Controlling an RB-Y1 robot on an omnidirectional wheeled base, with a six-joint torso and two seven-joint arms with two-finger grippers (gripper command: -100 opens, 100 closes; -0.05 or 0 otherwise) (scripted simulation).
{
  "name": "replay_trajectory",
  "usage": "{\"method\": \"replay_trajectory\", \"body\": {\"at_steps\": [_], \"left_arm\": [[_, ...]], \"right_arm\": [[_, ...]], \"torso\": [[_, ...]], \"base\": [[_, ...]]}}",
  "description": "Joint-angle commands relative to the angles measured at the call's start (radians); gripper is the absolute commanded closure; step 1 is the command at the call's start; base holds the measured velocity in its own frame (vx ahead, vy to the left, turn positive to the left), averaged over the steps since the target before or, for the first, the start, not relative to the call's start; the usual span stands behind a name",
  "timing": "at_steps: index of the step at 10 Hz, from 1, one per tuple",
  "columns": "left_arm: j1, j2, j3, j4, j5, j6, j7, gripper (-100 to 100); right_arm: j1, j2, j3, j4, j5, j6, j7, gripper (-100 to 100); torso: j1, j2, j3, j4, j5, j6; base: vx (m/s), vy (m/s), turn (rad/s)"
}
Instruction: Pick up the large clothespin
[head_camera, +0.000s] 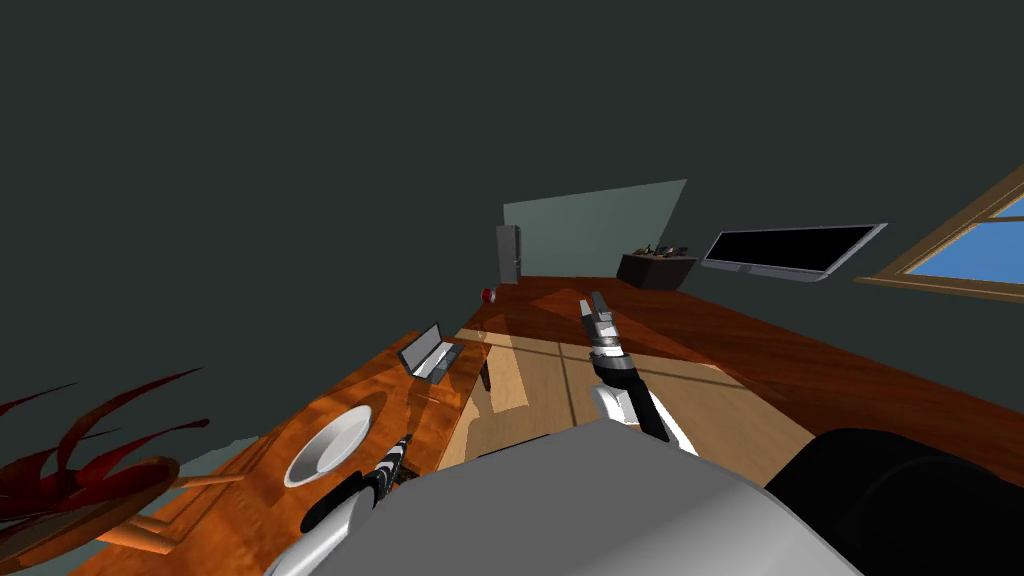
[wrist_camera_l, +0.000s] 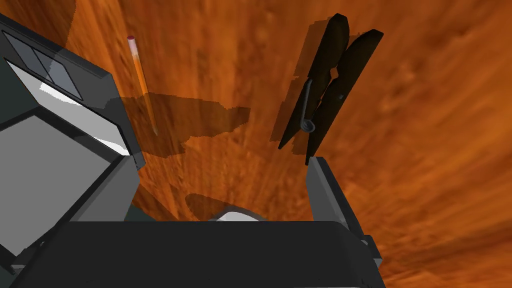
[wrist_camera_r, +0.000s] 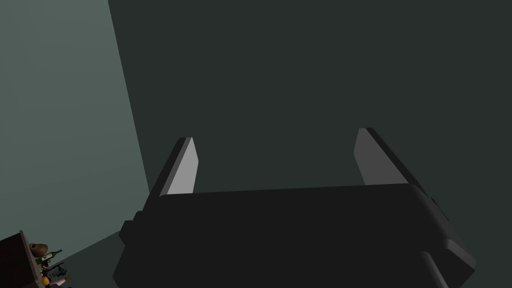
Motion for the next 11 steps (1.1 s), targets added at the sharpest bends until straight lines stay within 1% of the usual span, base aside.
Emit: {"method": "replay_trajectory", "body": {"at_steps": [1,3,4,5,6,7,8,9,11], "left_arm": [[-0.006,0.005,-0.005,0.041,0.013,0.013,-0.016,-100],[-0.02,0.021,-0.011,0.114,0.043,0.07,-0.062,-100],[-0.02,0.021,-0.011,0.135,0.043,0.076,-0.062,-100],[-0.026,0.027,-0.014,0.164,0.058,0.105,-0.084,-100],[-0.032,0.033,-0.017,0.21,0.071,0.132,-0.105,-100],[-0.032,0.033,-0.017,0.221,0.071,0.132,-0.105,-100],[-0.037,0.037,-0.02,0.261,0.083,0.158,-0.125,-100],[-0.037,0.037,-0.02,0.261,0.083,0.158,-0.125,-100],[-0.047,0.047,-0.026,0.331,0.105,0.203,-0.16,-100]], "right_arm": [[0.0,0.0,0.0,0.0,0.0,0.0,0.0,0],[0.0,0.0,0.0,0.0,0.0,0.0,0.0,0],[0.0,0.0,0.0,0.0,0.0,0.0,0.0,0],[0.0,0.0,0.0,0.0,0.0,0.0,0.0,0],[0.0,0.0,0.0,0.0,0.0,0.0,0.0,0],[0.0,0.0,0.0,0.0,0.0,0.0,0.0,0],[0.0,0.0,0.0,0.0,0.0,0.0,0.0,0],[0.0,0.0,0.0,0.0,0.0,0.0,0.0,0],[0.0,0.0,0.0,0.0,0.0,0.0,0.0,0]], "torso": [[0.0,0.0,0.0,0.0,0.0,0.0],[0.001,0.0,0.0,0.0,0.0,0.0],[0.001,-0.002,-0.001,0.0,0.0,0.0],[0.001,-0.001,-0.001,0.0,0.0,-0.001],[0.001,-0.001,-0.001,0.0,0.0,0.0],[0.001,-0.002,-0.001,-0.001,0.0,0.0],[0.001,-0.001,-0.001,0.0,0.0,-0.001],[0.0,-0.001,0.0,0.0,0.0,0.0],[0.0,0.0,0.0,0.0,0.0,0.0]], "base": [[0.04,0.017,-0.099],[0.066,0.025,-0.186],[0.061,0.028,-0.089],[0.057,0.028,-0.107],[0.081,0.028,-0.236],[0.057,0.027,-0.073],[0.05,0.022,-0.122],[0.034,0.02,-0.067],[0.05,0.021,-0.146]]}}
